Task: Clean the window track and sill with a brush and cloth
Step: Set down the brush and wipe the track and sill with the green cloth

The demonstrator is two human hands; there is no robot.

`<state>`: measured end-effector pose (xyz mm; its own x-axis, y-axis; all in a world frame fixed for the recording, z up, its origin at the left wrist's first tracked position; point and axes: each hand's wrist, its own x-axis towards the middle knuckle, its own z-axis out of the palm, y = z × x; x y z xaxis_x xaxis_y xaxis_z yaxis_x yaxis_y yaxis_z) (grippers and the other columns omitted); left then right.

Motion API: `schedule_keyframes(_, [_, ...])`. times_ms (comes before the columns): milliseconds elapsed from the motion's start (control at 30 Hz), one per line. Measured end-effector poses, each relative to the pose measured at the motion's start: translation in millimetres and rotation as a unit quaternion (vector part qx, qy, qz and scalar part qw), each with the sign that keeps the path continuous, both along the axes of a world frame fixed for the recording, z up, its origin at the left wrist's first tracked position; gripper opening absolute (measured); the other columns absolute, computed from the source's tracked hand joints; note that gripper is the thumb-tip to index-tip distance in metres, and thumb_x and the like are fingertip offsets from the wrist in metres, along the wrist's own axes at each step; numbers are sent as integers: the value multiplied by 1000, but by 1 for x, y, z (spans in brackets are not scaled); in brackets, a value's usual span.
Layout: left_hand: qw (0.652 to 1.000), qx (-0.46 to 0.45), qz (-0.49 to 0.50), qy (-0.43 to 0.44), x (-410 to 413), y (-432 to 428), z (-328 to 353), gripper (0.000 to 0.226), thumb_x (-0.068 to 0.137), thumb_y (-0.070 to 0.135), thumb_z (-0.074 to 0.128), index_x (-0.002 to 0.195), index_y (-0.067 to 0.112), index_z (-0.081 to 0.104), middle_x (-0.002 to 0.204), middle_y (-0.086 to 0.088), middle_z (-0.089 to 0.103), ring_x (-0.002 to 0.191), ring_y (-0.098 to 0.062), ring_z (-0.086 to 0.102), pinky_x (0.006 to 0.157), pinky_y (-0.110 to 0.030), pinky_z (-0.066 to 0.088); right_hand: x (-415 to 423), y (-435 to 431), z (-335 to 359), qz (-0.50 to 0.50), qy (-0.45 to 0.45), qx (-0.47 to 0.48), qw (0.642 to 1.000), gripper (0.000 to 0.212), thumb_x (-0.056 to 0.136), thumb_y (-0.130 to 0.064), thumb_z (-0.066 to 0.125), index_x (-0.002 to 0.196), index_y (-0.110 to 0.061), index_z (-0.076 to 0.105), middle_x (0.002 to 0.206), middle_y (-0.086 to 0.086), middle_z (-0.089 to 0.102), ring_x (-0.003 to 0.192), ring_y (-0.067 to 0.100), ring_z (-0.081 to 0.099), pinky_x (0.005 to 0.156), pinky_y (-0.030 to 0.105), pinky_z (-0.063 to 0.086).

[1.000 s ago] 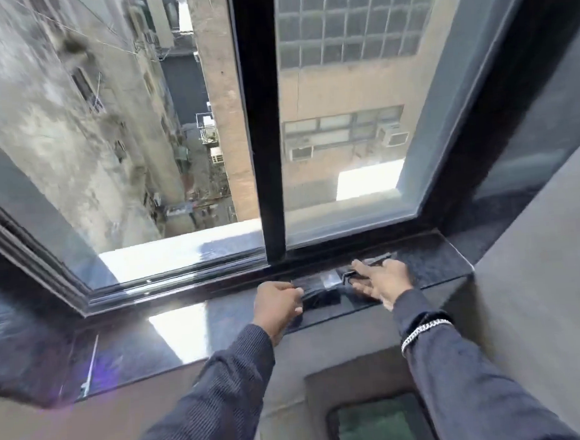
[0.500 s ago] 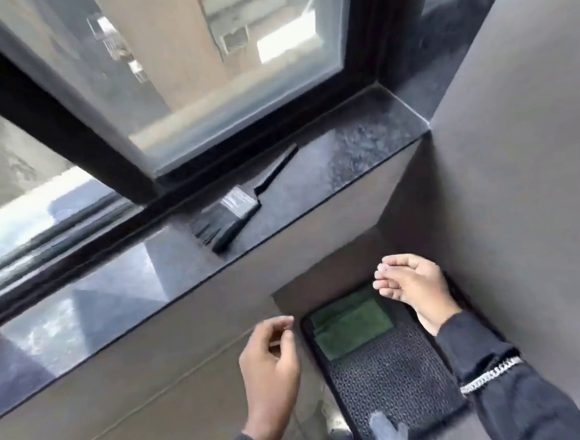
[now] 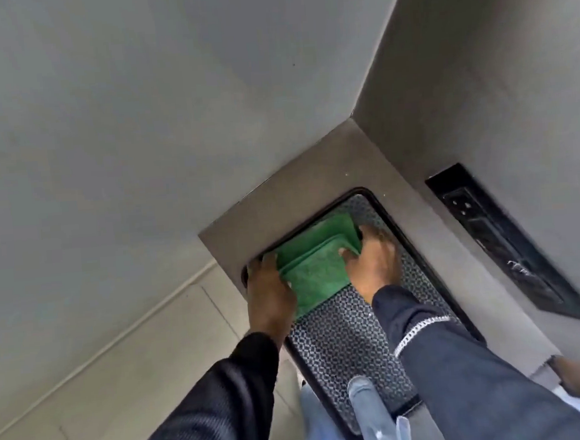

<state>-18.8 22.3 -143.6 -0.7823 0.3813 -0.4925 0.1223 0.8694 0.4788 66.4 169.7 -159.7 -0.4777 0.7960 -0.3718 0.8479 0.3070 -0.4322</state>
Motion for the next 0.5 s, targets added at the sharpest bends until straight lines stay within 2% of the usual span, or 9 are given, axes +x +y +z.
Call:
schedule_keyframes(33, [999, 26, 43, -7, 0, 4, 3, 49, 67, -10, 57, 115, 2, 61, 113, -19, 62, 109, -39, 55, 94, -36, 45, -1, 1, 1, -7, 6, -12, 1000, 32, 79, -24, 73, 106, -7, 68, 103, 22, 70, 97, 39, 64, 78, 41, 50])
schedule_keyframes(67, [995, 53, 78, -13, -1, 7, 8, 44, 64, -13, 57, 106, 0, 66, 102, -13, 66, 100, -36, 62, 85, -23, 46, -1, 1, 6, -12, 18, -24, 999, 25, 80, -25, 72, 101, -10, 70, 99, 20, 72, 93, 38, 65, 75, 39, 51])
schedule_keyframes(100, [992, 76, 101, -17, -3, 9, 16, 40, 63, -14, 58, 99, -1, 70, 91, -5, 66, 91, -31, 66, 74, -7, 41, 0, 0, 13, -14, 36, -30, 999, 22, 81, -25, 71, 99, -12, 72, 98, 17, 73, 91, 37, 65, 74, 38, 52])
schedule_keyframes(167, [986, 102, 129, -34, -6, 6, 42, 40, 67, -12, 60, 102, 3, 72, 92, -1, 64, 89, -24, 66, 70, 7, 31, 4, -5, 40, -1, 76, -20, 997, 22, 81, -25, 72, 100, -12, 73, 97, 14, 72, 88, 35, 64, 72, 33, 48])
schedule_keyframes(233, [981, 128, 141, -27, -11, -6, 86, 44, 72, -6, 63, 112, 10, 70, 106, -4, 66, 95, -18, 64, 74, 6, 32, 6, -14, 86, 6, 116, -7, 993, 21, 81, -27, 74, 95, -11, 73, 84, 4, 66, 77, 30, 61, 64, 29, 35])
schedule_keyframes(300, [977, 163, 140, -9, -15, -19, 142, 44, 73, -2, 67, 114, 15, 70, 104, 0, 65, 93, -14, 64, 73, 4, 36, 6, -21, 139, -8, 151, 0, 988, 20, 80, -27, 76, 90, -9, 72, 68, -11, 48, 59, 13, 49, 58, 26, 26])
schedule_keyframes(333, [973, 183, 137, 6, -19, -30, 179, 44, 72, -1, 69, 113, 16, 71, 101, 2, 65, 91, -13, 64, 74, 2, 39, 4, -27, 172, -15, 171, 2, 985, 20, 80, -26, 76, 89, -9, 72, 65, -13, 43, 54, 7, 43, 55, 23, 26])
schedule_keyframes(400, [965, 223, 126, 56, -24, -49, 237, 42, 71, -1, 72, 108, 18, 73, 95, 1, 68, 86, -10, 65, 78, -8, 46, 1, -38, 224, -17, 216, 0, 976, 15, 79, -26, 76, 86, -13, 73, 66, -12, 48, 53, 9, 45, 52, 14, 31])
schedule_keyframes(500, [937, 290, 137, 137, -41, -99, 326, 42, 71, -3, 72, 104, 21, 75, 90, 6, 68, 85, -6, 65, 77, -10, 46, -23, -74, 311, -18, 314, -32, 949, 17, 77, -41, 72, 82, -25, 73, 72, -6, 67, 60, 11, 59, 57, 27, 47])
